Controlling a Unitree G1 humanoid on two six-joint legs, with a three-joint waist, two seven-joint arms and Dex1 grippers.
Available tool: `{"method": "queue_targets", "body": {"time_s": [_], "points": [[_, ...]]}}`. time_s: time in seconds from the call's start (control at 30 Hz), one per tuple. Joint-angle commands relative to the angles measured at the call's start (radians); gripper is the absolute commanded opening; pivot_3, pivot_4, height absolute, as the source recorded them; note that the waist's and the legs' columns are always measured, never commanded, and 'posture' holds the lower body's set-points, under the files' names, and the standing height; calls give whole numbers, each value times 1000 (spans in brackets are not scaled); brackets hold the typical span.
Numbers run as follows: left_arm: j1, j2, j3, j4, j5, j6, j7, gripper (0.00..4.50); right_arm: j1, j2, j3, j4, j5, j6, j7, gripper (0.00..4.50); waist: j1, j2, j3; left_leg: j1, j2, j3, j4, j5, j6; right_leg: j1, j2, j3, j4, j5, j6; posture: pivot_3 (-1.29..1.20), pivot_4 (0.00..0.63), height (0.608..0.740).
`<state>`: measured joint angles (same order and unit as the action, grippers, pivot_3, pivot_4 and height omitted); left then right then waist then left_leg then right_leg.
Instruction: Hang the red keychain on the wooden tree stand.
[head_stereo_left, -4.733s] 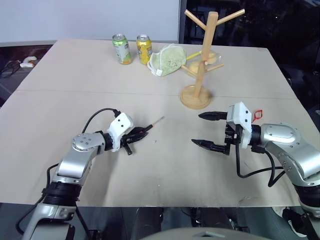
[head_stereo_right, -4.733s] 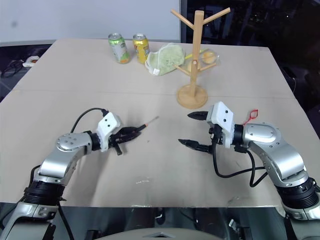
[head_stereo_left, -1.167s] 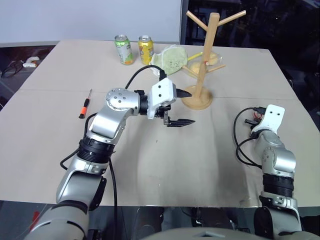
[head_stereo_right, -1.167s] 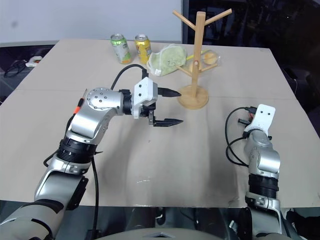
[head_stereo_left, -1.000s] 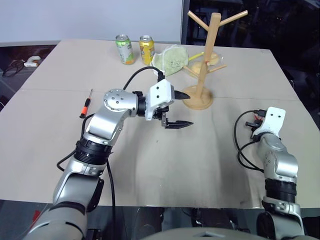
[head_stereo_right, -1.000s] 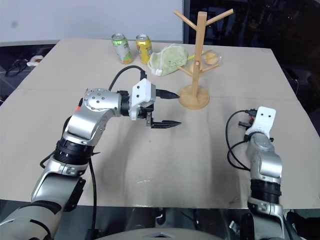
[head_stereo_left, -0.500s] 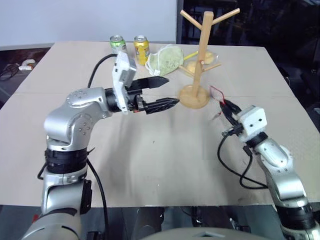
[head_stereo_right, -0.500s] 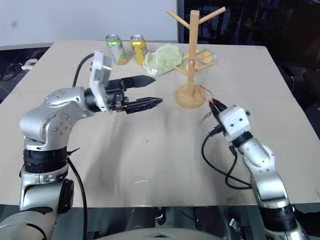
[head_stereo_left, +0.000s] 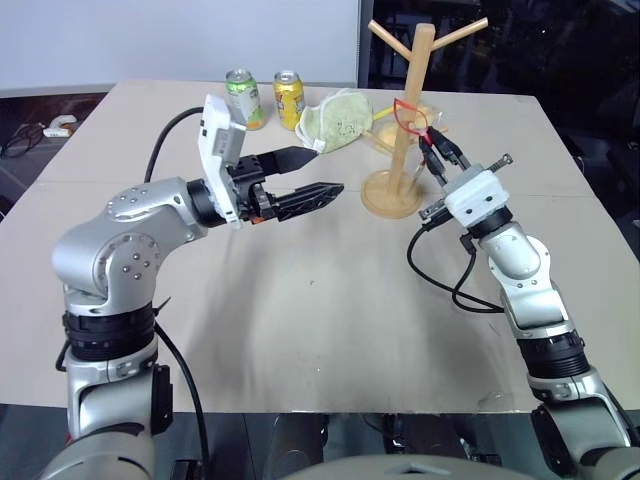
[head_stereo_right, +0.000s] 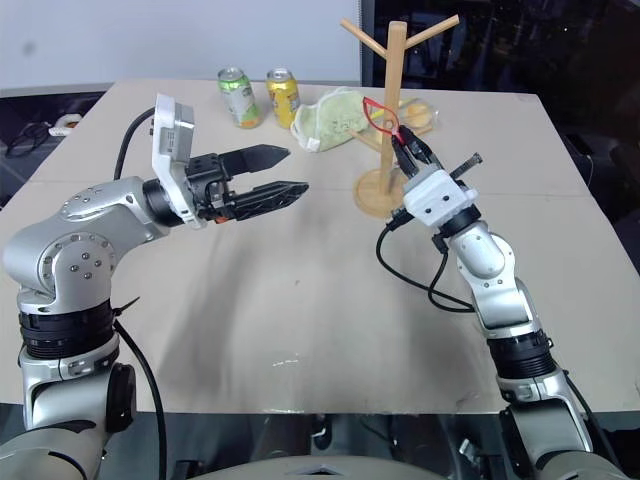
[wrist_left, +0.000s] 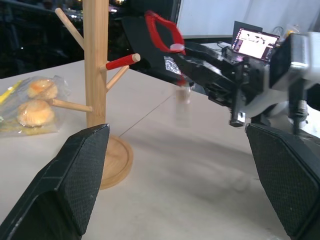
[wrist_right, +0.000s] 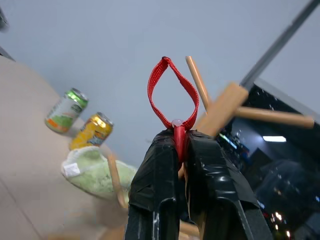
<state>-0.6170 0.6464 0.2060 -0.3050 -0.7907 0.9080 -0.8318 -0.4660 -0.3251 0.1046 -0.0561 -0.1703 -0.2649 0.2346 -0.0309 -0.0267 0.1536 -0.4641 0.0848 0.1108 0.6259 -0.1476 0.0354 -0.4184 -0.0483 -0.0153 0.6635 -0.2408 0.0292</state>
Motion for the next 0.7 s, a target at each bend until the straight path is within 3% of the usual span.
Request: {"method": "queue_targets", "body": {"time_s": [0.03,0.7], "points": [[-2,14,18,-36,-26,-18,5,4500,-36,12,-16,11,28,6,8,71,-1,0,0,0,0,0,0,0,0,0,0,0,0,0,0,0,150,740],[-13,19,-5,-21,-27,-44,4,4500,-73,75,-46,40,128,247,34,71,-5,0,0,0,0,0,0,0,0,0,0,0,0,0,0,0,150,740]]}}
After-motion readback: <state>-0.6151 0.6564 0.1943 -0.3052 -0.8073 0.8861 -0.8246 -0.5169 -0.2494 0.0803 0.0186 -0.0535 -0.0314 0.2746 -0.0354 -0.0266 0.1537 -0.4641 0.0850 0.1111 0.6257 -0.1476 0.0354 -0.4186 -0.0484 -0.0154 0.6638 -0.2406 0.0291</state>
